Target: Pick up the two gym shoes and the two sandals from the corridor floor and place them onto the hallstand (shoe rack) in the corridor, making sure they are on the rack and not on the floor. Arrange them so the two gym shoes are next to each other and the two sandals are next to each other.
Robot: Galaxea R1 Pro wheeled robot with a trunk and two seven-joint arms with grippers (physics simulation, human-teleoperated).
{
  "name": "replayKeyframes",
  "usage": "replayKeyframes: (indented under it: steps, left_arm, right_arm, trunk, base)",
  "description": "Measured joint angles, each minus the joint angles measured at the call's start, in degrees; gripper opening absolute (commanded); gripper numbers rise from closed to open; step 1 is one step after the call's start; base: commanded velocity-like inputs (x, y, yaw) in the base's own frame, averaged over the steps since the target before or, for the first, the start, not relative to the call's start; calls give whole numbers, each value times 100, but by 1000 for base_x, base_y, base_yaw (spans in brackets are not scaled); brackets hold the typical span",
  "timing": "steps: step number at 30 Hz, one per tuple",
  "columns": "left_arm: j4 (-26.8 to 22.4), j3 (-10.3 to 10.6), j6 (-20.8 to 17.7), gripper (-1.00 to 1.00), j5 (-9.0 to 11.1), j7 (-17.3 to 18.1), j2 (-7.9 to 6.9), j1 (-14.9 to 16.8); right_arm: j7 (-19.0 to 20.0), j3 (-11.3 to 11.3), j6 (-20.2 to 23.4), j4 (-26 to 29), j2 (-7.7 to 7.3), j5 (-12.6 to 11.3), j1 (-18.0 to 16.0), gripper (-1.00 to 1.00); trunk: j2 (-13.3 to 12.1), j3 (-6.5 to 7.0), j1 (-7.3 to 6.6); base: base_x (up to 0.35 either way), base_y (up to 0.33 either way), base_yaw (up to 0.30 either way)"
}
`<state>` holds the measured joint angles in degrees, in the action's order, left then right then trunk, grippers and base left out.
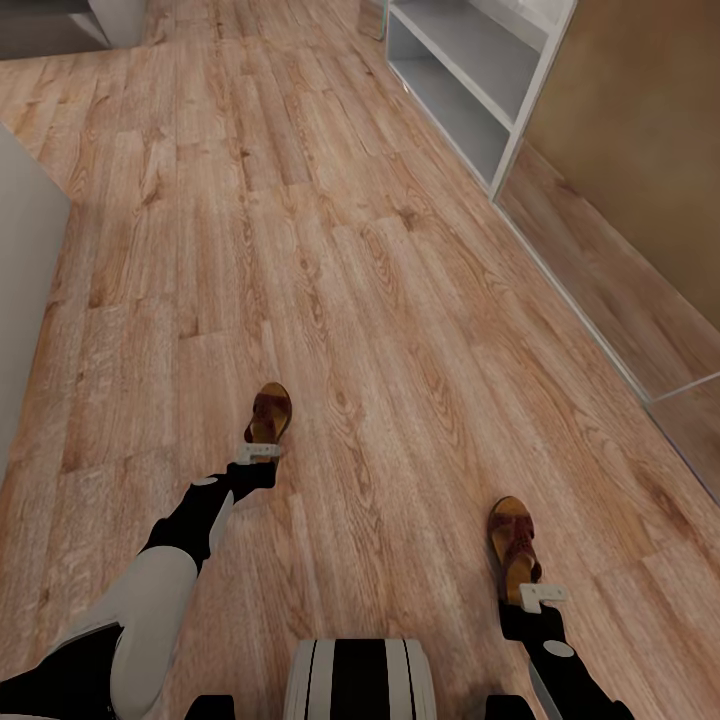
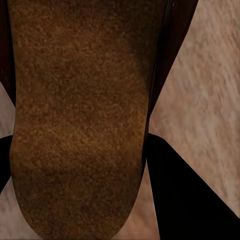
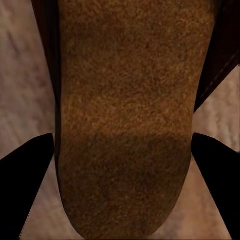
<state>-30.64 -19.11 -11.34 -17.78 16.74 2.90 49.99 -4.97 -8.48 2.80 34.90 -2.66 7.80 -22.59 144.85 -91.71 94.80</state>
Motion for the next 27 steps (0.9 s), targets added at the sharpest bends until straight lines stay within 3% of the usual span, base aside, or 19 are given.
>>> replayKeyframes:
  steps: [25, 27]
  left_arm:
    - [-7, 2, 13, -100, -2, 0, -17, -17]
    - [-8, 5, 13, -100, 2, 0, -26, -16]
  right_arm:
    - [4, -2, 4, 1, -6, -6, 0, -100]
    - [6, 3, 3, 1, -7, -12, 0, -100]
  trunk:
    - [0, 0, 0]
    - [-2, 44, -6]
  base:
    - [0, 0, 0]
    - [0, 0, 0]
